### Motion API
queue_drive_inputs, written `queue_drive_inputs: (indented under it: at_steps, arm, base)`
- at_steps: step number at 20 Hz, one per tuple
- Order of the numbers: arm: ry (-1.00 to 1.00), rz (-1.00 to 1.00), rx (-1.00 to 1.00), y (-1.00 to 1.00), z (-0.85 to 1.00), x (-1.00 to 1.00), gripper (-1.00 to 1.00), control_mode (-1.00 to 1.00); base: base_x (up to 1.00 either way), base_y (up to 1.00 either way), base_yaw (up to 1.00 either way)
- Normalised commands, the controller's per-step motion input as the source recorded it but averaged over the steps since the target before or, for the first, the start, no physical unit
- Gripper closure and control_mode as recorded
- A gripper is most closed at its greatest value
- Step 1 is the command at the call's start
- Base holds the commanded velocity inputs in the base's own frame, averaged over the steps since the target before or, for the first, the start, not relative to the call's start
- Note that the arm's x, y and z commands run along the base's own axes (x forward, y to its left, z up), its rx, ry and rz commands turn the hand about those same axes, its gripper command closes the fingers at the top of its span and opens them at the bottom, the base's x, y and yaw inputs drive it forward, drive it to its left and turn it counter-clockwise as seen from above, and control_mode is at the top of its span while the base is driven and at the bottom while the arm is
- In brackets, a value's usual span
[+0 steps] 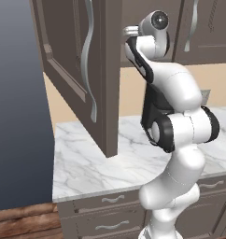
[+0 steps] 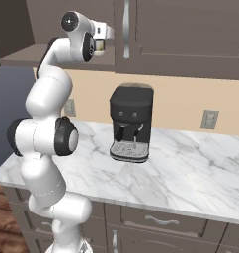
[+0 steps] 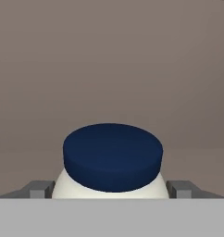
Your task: The dining table condiment station is running low on mayonnaise. Refill the condiment station by opening the cabinet and taking the mayonnaise from the cabinet and placing it on the dining table.
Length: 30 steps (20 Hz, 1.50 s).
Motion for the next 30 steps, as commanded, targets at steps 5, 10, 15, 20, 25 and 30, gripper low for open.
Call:
queue_drive_inputs:
  at_steps: [5, 10, 15, 20, 25, 30]
  arm:
    - [0.00, 0.00, 0.00, 0.00, 0.00, -0.16, 1.00, -1.00]
    - [-0.10, 0.00, 0.00, 0.00, 0.00, -0.73, 1.00, -1.00]
    - [-0.18, 0.00, 0.00, 0.00, 0.13, -1.00, 1.00, -1.00]
    - [-0.11, 0.00, 0.03, 0.00, 0.28, -1.00, 1.00, -1.00]
    - [-0.03, 0.01, 0.03, 0.00, 0.25, -1.00, 1.00, -1.00]
    - [0.02, 0.03, 0.00, 0.00, 0.03, -1.00, 1.00, -1.00]
  base:
    - [0.00, 0.00, 0.00]
    - [0.00, 0.00, 0.00]
    - [0.00, 0.00, 0.00]
    - [0.00, 0.00, 0.00]
    - [0.00, 0.00, 0.00]
    - [0.00, 0.00, 0.00]
